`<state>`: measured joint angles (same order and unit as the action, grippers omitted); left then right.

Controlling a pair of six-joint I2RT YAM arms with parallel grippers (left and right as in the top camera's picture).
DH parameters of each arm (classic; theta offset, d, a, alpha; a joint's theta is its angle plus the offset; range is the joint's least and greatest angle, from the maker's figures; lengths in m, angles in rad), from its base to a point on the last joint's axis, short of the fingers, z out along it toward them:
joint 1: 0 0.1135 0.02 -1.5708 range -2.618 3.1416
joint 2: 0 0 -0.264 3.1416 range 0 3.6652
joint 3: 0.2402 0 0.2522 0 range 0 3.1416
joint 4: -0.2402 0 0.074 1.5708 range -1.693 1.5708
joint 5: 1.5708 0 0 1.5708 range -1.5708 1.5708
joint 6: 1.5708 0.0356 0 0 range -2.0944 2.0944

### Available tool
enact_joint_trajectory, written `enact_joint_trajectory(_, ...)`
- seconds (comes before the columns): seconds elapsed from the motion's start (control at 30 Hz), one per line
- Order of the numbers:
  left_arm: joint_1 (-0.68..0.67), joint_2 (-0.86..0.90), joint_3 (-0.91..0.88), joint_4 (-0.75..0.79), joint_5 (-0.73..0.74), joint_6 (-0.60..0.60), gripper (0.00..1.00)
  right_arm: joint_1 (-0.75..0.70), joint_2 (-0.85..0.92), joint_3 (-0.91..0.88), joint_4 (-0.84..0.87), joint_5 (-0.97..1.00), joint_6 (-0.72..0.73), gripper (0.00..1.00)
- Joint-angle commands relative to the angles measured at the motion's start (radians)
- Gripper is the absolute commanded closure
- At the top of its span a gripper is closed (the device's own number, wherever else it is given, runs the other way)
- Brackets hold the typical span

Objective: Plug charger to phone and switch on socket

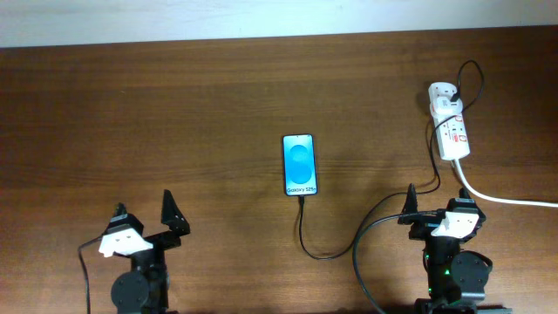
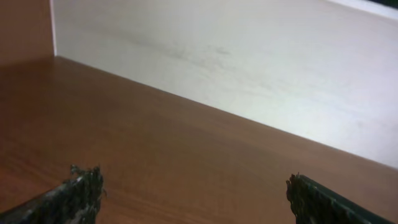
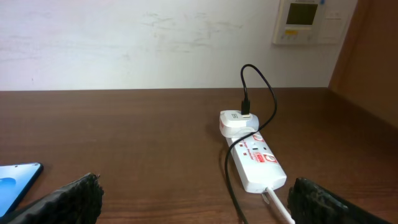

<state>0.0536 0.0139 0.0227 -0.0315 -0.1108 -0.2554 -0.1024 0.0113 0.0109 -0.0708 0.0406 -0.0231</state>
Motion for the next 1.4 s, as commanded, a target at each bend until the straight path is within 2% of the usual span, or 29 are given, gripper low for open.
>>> enact_joint_trajectory(0.0,0.0,-0.009,-0.014,-0.011,0.081,0.159,0.01,-0.004,-0.006,-0.005,-0.008,-0.002,0.001,0.01)
enact_joint_trajectory(0.07,0.0,-0.009,-0.014,-0.056,0.098,0.194,0.01,-0.004,-0.006,-0.005,-0.008,-0.002,0.001,0.01)
enact_joint_trajectory(0.2,0.0,-0.009,-0.014,-0.053,0.119,0.249,0.01,-0.004,-0.006,-0.005,-0.008,-0.002,0.001,0.01)
enact_joint_trajectory(1.37,0.002,-0.008,-0.014,-0.052,0.122,0.249,0.01,-0.004,-0.006,-0.005,-0.008,-0.002,0.001,0.01)
